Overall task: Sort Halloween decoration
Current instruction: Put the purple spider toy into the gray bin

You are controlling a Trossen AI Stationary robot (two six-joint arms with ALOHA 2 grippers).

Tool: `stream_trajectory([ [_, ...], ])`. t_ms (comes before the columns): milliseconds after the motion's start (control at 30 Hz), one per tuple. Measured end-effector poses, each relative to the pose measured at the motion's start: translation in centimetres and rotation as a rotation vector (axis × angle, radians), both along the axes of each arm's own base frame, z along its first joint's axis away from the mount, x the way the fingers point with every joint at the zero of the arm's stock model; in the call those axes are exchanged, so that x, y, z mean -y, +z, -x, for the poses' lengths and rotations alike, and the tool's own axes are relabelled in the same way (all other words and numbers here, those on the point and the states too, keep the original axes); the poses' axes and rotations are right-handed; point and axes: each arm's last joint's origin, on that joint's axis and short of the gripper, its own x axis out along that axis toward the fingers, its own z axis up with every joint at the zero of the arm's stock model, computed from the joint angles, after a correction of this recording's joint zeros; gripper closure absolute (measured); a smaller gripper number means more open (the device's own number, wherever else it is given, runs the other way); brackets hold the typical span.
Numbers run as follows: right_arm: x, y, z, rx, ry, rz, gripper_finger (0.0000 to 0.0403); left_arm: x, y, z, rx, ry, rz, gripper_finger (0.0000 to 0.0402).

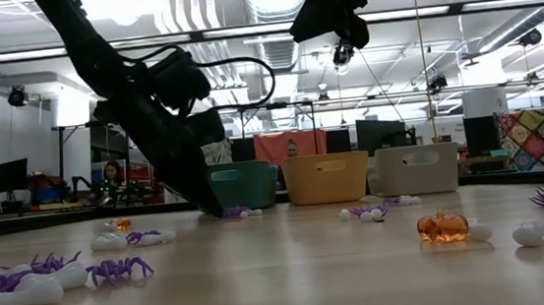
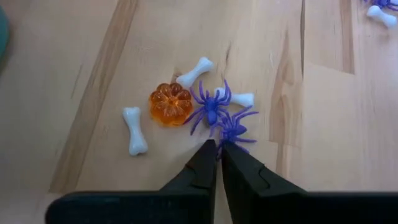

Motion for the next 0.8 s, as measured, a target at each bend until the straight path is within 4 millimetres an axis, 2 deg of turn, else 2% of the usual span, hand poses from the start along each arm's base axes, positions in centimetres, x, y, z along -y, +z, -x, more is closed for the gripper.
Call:
stream_trajectory([
  [133,0.0,0.0,0.0,0.0,0.0,0.0,0.0355,0.0,0.3,0.2,-0.004,0.007,0.007,0.04],
  [267,0.0,0.0,0.0,0.0,0.0,0.0,0.0355,0.1,1.5,0.5,0.02,0.009,0.003,0.0401],
  [533,0.0,-0.7,-0.6,-0.018,0.003,-0.001,0.0355,0.4,6.2,1.4,0.184,0.047,-0.009,0.0401],
  [700,0.2,-1.8,-2.5,0.034,-0.011,-0.019,0.0353,0.4,9.1,2.2,0.314,0.136,-0.04,0.0401],
  [800,0.4,-2.6,-3.6,0.055,-0.017,-0.025,0.0337,0.4,10.7,2.5,0.4,0.187,-0.065,0.0402],
])
